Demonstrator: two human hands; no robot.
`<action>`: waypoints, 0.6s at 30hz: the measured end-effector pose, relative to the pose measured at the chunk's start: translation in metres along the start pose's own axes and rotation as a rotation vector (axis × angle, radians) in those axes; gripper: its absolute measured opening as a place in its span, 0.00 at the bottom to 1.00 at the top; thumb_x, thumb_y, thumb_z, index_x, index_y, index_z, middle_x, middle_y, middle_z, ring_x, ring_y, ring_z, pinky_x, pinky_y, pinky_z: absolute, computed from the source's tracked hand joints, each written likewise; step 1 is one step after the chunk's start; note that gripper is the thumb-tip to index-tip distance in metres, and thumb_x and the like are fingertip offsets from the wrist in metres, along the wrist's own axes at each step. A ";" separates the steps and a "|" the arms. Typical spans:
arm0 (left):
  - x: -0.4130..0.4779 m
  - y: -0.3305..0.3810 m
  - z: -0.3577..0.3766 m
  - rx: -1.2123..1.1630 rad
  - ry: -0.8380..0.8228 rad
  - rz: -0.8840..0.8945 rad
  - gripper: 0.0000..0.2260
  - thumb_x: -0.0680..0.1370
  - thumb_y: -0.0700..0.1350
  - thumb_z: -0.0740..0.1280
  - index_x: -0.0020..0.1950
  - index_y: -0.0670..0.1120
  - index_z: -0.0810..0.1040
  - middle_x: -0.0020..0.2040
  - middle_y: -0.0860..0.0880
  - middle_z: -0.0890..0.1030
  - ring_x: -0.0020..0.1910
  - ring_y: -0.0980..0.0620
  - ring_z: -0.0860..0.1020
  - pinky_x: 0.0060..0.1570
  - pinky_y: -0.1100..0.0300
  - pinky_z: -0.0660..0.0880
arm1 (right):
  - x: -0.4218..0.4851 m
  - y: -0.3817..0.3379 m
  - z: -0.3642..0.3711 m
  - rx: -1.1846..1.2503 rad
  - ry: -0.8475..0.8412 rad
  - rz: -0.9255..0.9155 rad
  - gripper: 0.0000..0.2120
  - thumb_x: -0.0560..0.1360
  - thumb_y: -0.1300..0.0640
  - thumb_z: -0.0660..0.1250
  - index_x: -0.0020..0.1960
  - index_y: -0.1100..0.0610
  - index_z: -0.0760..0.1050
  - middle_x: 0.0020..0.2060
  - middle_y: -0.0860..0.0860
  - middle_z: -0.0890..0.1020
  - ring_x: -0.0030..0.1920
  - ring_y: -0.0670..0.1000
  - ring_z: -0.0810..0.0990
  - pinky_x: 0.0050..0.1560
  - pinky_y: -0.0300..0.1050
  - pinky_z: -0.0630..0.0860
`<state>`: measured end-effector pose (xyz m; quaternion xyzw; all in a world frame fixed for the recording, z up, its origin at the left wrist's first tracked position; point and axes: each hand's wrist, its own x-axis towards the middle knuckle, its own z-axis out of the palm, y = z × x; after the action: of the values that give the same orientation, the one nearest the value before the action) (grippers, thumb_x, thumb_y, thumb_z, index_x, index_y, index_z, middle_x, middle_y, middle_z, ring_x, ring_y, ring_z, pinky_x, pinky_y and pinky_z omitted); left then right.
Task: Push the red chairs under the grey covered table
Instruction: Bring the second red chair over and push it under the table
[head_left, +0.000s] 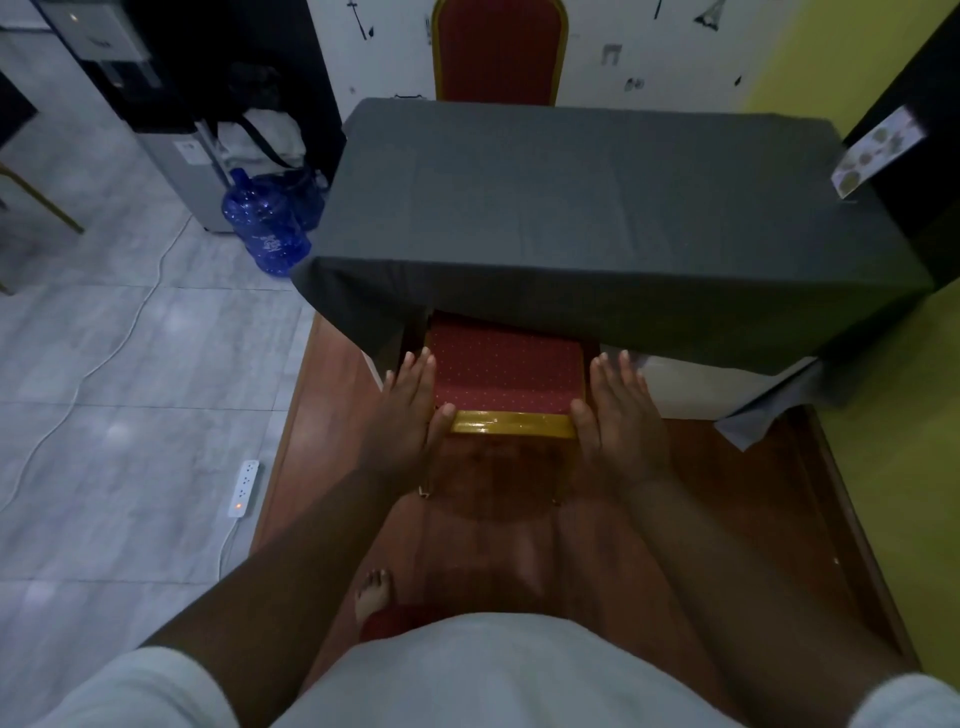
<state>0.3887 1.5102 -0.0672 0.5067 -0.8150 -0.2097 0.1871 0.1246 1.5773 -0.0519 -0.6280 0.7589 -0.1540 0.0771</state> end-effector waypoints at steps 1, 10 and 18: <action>0.004 -0.001 0.000 -0.004 -0.005 0.000 0.29 0.81 0.59 0.45 0.78 0.46 0.48 0.77 0.53 0.46 0.78 0.53 0.44 0.77 0.46 0.48 | 0.003 0.000 0.000 -0.005 -0.001 0.008 0.40 0.77 0.34 0.35 0.77 0.59 0.56 0.77 0.55 0.60 0.78 0.52 0.48 0.77 0.55 0.51; 0.034 -0.009 -0.004 -0.041 -0.039 -0.005 0.29 0.80 0.59 0.46 0.78 0.48 0.47 0.80 0.48 0.51 0.78 0.54 0.43 0.76 0.46 0.47 | 0.031 -0.002 -0.001 -0.012 -0.019 0.045 0.37 0.77 0.35 0.37 0.78 0.57 0.54 0.78 0.54 0.59 0.78 0.52 0.47 0.77 0.54 0.49; 0.043 -0.015 0.000 -0.036 -0.027 0.004 0.29 0.81 0.59 0.46 0.78 0.48 0.46 0.80 0.48 0.51 0.78 0.54 0.44 0.77 0.48 0.47 | 0.041 0.000 0.002 -0.008 -0.004 0.026 0.39 0.77 0.35 0.35 0.77 0.59 0.58 0.76 0.55 0.63 0.78 0.53 0.50 0.76 0.56 0.52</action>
<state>0.3823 1.4657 -0.0713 0.4989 -0.8145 -0.2309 0.1856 0.1171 1.5374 -0.0503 -0.6187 0.7674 -0.1489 0.0782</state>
